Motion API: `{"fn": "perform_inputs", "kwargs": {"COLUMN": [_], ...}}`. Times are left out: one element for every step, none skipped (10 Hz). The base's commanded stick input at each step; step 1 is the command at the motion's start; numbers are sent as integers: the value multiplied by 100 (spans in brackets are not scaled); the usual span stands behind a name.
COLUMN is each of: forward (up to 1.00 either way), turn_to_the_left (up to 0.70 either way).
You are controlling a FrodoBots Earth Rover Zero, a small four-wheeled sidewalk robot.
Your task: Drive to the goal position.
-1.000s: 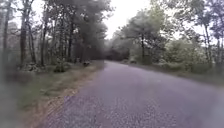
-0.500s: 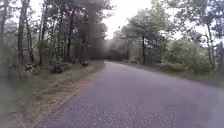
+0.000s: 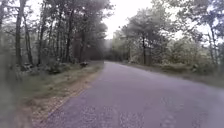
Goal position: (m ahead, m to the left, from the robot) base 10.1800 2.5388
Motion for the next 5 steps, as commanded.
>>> {"fn": "perform_inputs", "kwargs": {"forward": [45, 45, 45, 45, 45], "turn_to_the_left": [0, 0, 0, 0, 0]}}
